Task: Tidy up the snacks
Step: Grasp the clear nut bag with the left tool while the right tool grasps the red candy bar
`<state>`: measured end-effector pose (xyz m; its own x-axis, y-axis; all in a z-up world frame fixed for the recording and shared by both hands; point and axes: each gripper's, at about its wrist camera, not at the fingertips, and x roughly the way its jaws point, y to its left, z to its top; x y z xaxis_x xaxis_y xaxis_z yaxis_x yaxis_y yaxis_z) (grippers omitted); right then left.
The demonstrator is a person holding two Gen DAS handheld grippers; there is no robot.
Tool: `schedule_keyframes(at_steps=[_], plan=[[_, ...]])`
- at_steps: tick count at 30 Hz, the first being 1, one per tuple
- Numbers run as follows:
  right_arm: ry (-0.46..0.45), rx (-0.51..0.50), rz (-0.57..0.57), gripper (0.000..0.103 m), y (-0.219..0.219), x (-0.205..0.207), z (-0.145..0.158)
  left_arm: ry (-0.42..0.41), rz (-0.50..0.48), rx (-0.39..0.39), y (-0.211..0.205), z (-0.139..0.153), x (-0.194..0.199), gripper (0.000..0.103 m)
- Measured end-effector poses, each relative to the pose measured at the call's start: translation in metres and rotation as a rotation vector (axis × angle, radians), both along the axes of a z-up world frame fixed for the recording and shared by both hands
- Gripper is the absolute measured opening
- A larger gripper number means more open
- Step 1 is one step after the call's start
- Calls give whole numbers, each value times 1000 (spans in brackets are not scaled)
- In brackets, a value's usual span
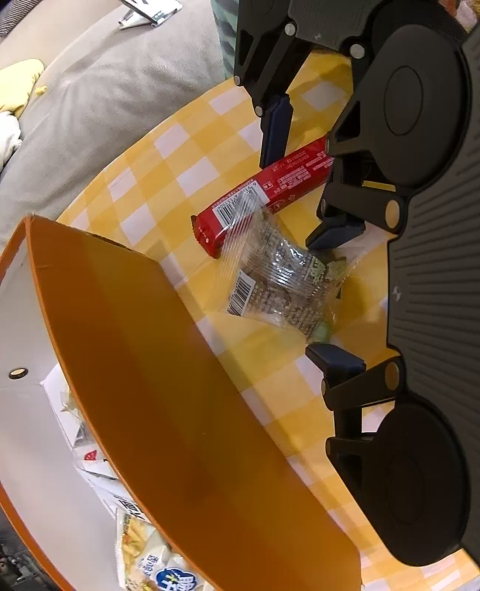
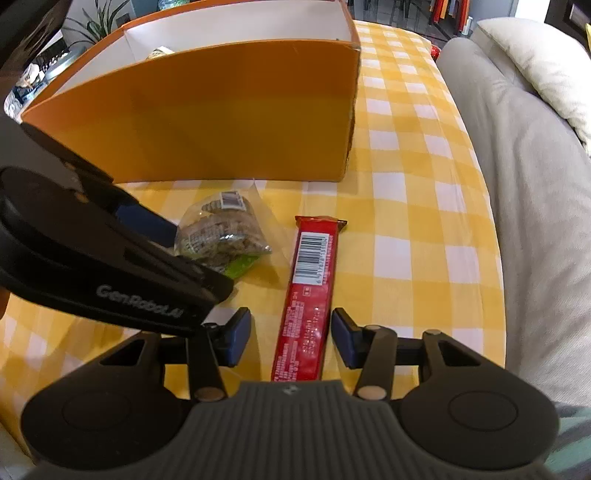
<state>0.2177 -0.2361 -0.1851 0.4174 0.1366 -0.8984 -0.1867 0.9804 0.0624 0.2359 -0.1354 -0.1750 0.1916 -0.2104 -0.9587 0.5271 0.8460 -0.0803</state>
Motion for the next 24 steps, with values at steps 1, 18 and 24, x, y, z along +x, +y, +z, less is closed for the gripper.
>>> schedule_keyframes(at_steps=[1,18,24], plan=[[-1,-2,2,47,0,0,0,-3,-1,4,0,1,0,63],[5,8,-40,22,-8,-1,1,-24,51,-36,17,12,-17,25],[10,66,-58,22,-14,-5,6,-19,73,-47,28,15,-22,21]])
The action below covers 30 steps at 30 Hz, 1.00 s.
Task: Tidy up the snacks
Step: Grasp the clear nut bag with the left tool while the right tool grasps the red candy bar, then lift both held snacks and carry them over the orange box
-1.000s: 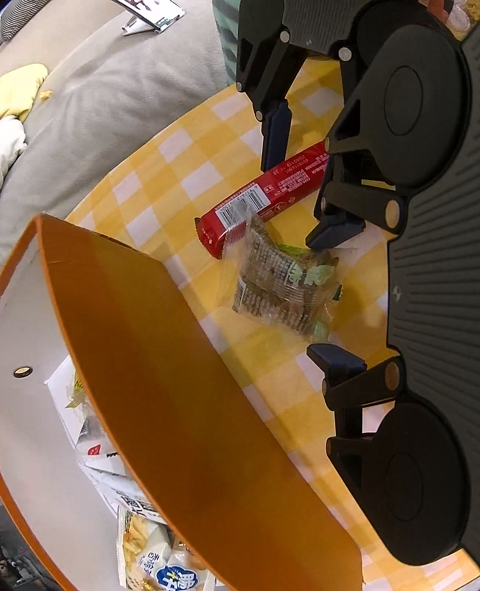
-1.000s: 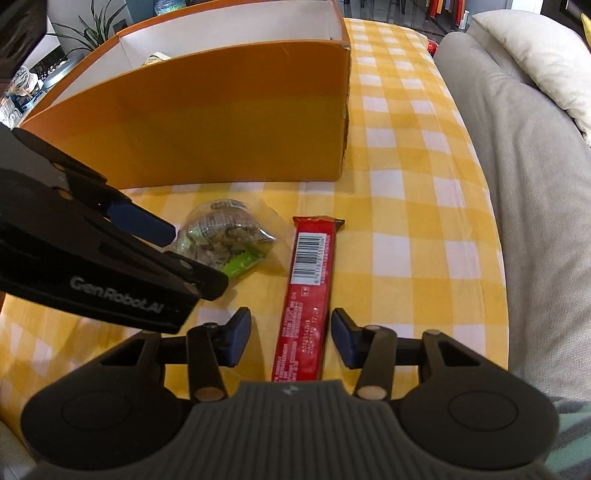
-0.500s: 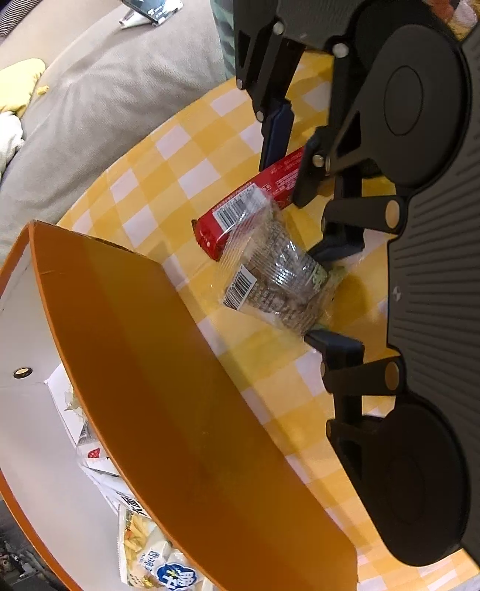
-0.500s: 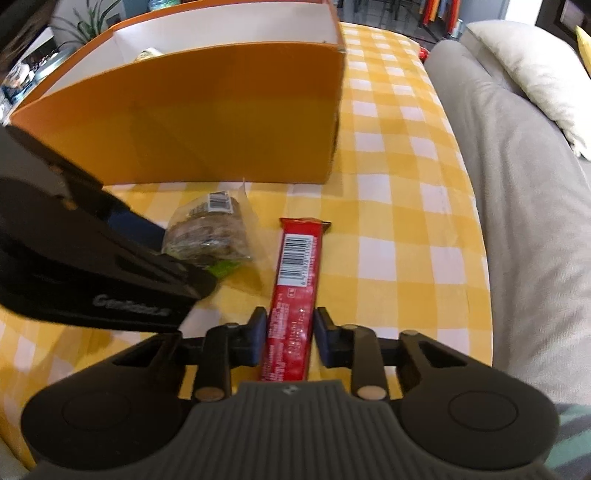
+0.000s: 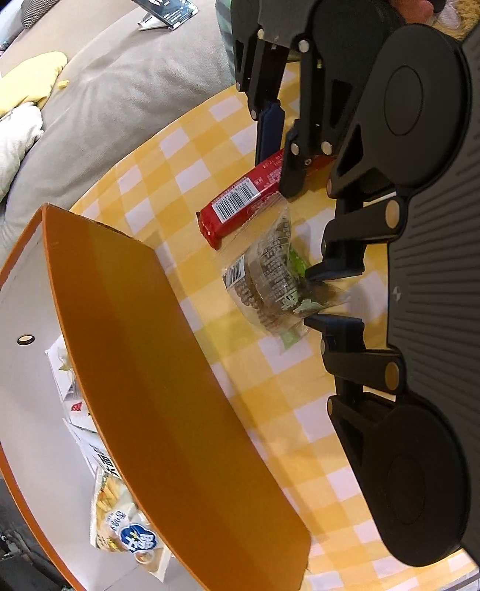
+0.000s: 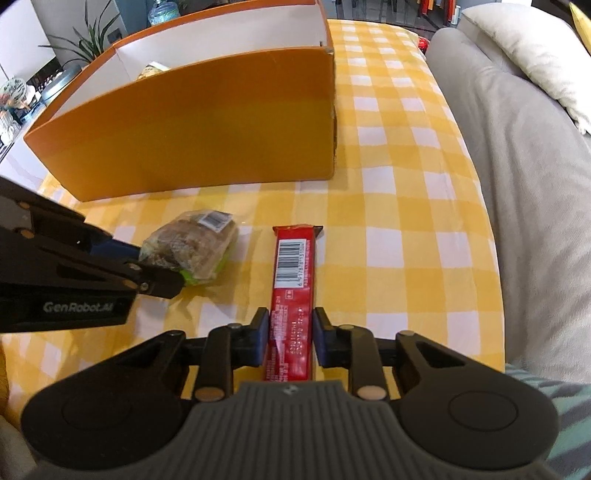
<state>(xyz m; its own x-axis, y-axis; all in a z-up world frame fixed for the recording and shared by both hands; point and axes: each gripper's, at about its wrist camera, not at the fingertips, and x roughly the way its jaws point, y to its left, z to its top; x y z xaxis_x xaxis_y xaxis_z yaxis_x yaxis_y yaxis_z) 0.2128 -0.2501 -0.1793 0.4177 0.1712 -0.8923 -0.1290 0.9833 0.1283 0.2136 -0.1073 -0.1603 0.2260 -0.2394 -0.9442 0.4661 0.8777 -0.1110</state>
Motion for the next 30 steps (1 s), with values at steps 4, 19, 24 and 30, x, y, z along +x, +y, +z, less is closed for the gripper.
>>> schedule_keyframes(at_steps=[4,19,24,30], plan=[[19,7,-23,22,-3,0,-1,-16,-38,-30,1,4,-3,22],[47,78,-107,29,-19,7,-5,-76,-255,44,-24,3,7,69],[30,99,-111,32,-20,9,-4,-72,-324,67,-30,-3,14,71],[6,92,-135,32,-21,13,-4,-65,-333,43,-32,-6,22,71]])
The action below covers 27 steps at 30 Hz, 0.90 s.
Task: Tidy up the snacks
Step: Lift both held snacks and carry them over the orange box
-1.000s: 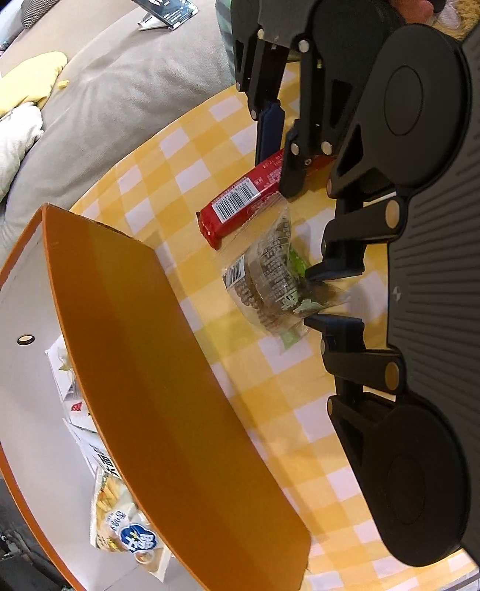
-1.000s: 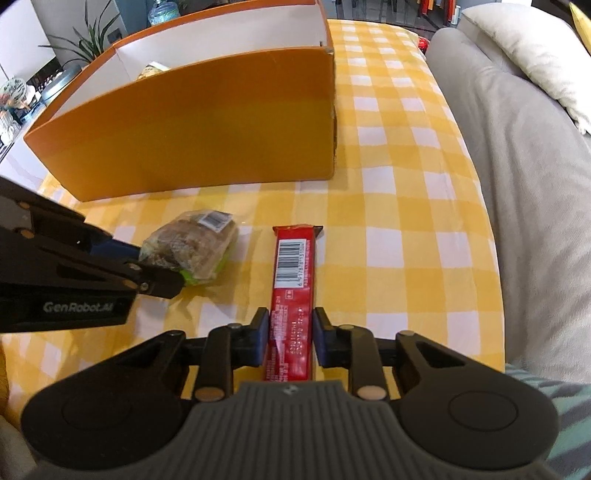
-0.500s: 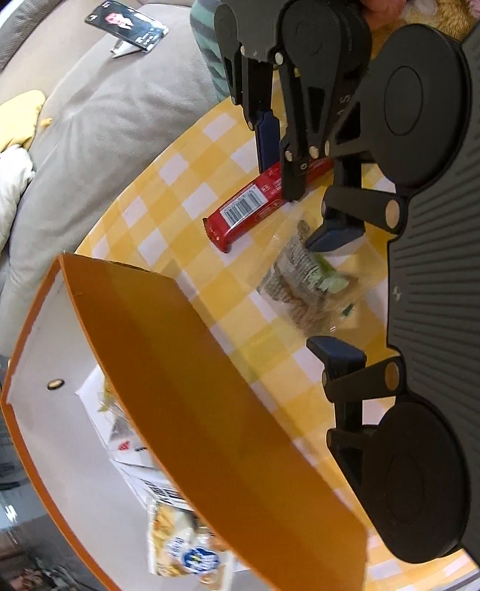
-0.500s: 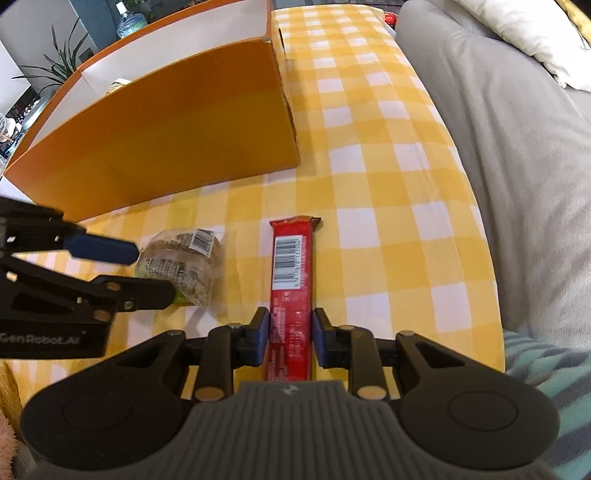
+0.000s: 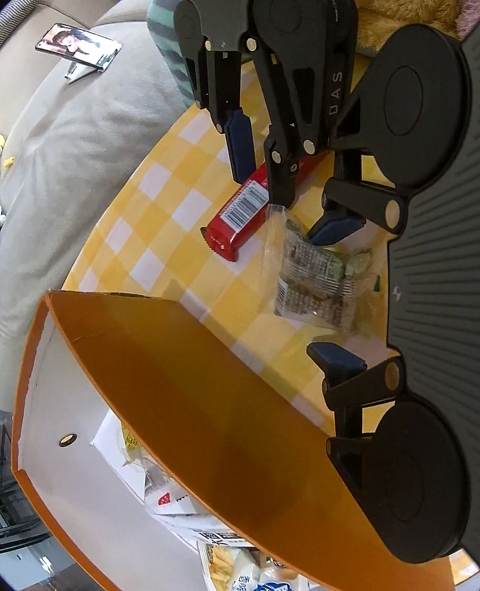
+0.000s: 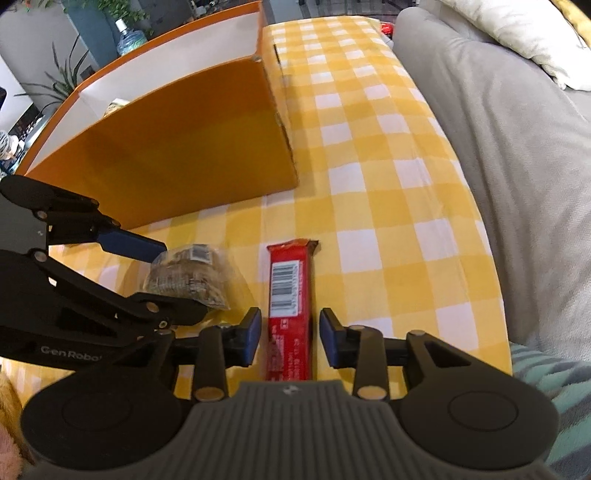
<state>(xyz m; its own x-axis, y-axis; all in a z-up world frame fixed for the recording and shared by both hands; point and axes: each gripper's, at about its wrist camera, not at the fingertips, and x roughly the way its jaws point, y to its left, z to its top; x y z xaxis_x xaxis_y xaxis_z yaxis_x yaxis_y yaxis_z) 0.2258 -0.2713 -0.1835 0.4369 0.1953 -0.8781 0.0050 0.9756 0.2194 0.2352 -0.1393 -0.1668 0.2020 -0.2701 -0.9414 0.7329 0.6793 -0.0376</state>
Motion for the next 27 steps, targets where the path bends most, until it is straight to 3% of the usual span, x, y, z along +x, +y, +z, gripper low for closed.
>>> schedule_keyframes(at_steps=[4,8,9,13,20,27], plan=[[-8,-5,-11,30,-1,1,0,-11,-5,-2,-3,-2,1,71],[-8,4,-20,28,-4,1,0,-86,-59,29,-10,3,-8,76],[-5,13,-21,21,-5,2,0,-110,-79,38,-11,4,-12,76],[9,23,-11,21,-4,1,1,-167,-138,67,-16,8,-18,76],[14,48,-28,22,-8,2,0,-161,-181,117,-29,-1,-23,54],[11,42,-23,22,-8,2,0,-192,-174,144,-32,-1,-35,47]])
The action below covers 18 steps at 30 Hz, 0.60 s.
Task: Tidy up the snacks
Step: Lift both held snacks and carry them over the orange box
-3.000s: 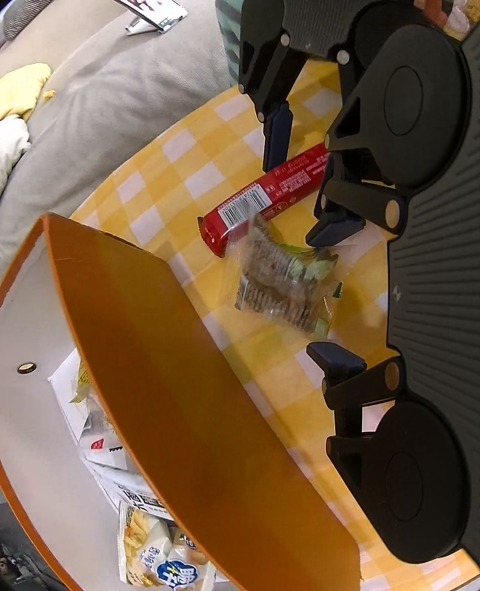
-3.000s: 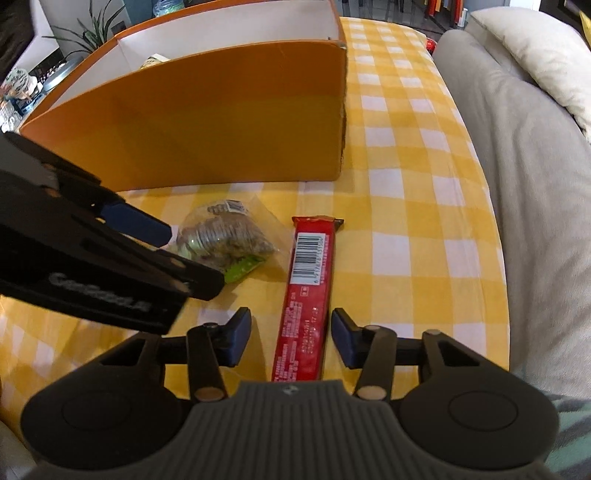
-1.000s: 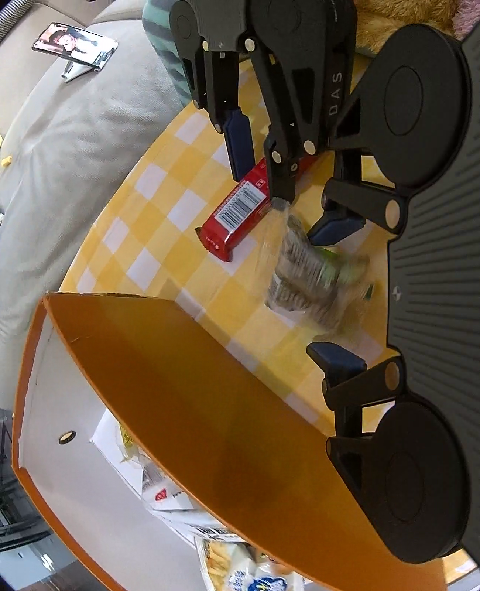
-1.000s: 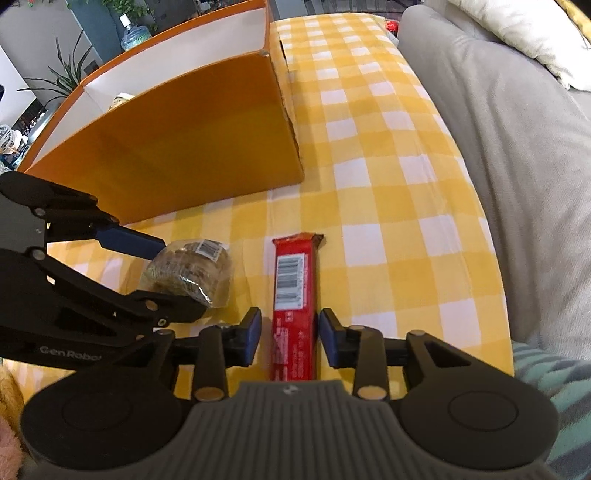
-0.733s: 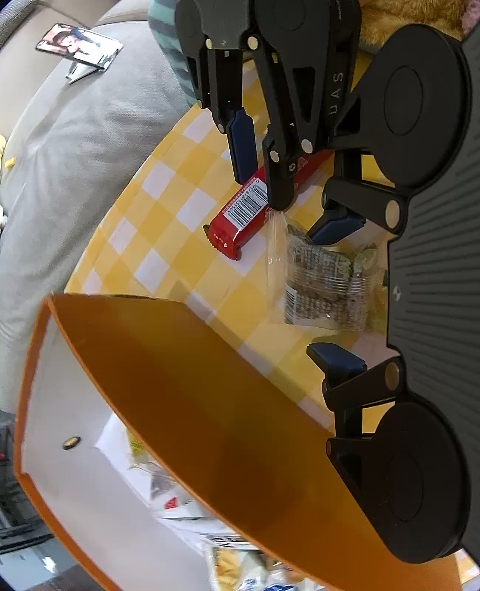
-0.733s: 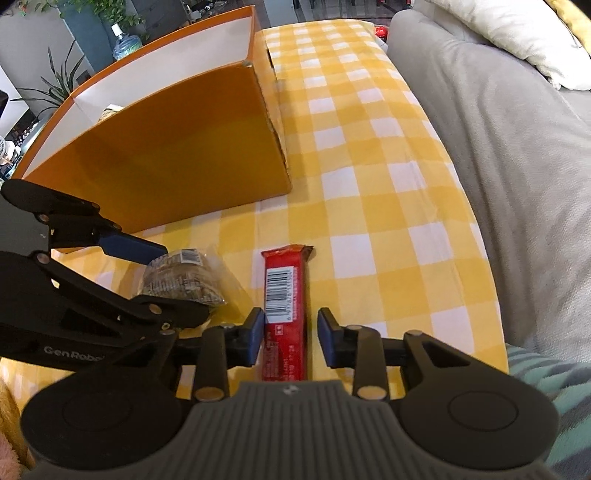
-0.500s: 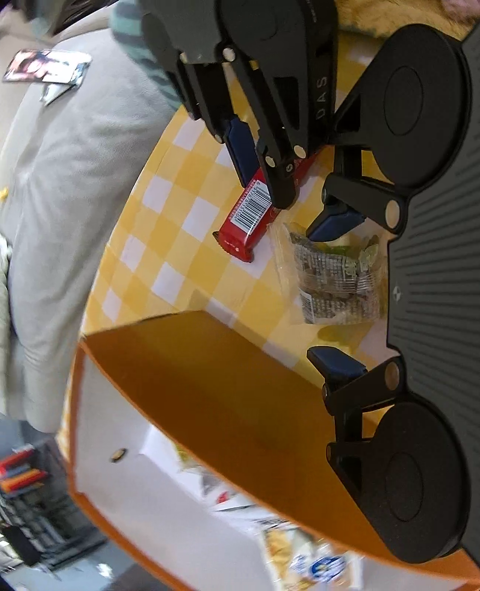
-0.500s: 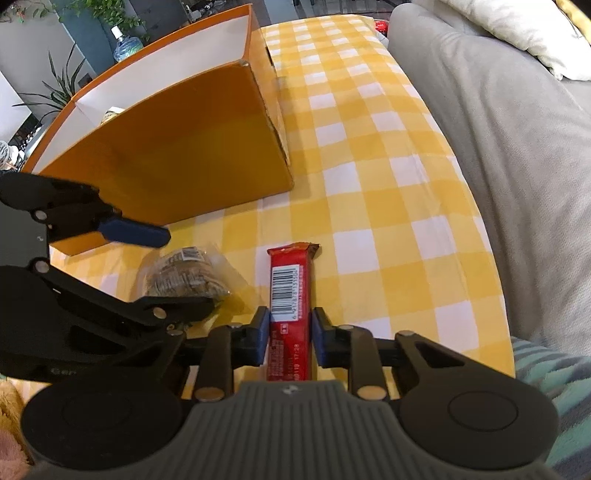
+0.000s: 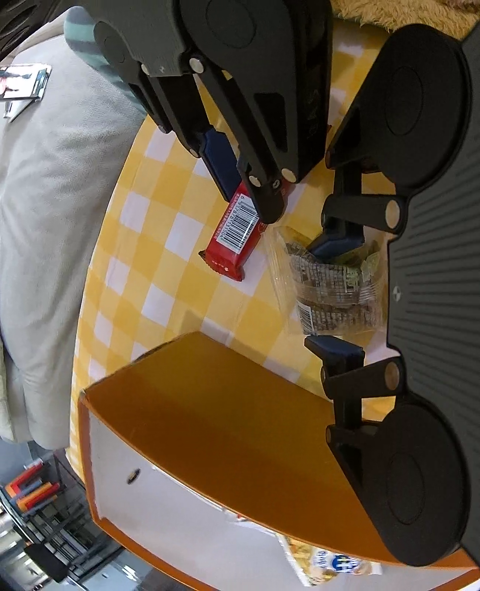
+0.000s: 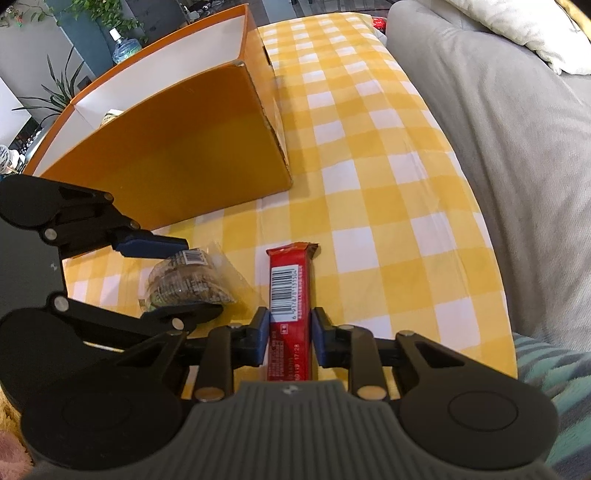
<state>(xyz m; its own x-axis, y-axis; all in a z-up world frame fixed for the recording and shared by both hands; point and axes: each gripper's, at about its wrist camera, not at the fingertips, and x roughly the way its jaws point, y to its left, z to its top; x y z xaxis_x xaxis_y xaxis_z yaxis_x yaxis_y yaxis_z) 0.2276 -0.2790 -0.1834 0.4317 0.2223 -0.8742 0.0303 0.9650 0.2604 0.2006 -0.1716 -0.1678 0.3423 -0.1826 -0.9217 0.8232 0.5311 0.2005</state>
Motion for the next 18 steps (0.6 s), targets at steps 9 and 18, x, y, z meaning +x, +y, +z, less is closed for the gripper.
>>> schedule_keyframes(at_steps=[9,18], plan=[[22,19,1,21,0,-1,1,89,256,-118,31,14,-3,38],[15,23,12,21,6,-15,19,99,423,-266,65,53,-19,38]])
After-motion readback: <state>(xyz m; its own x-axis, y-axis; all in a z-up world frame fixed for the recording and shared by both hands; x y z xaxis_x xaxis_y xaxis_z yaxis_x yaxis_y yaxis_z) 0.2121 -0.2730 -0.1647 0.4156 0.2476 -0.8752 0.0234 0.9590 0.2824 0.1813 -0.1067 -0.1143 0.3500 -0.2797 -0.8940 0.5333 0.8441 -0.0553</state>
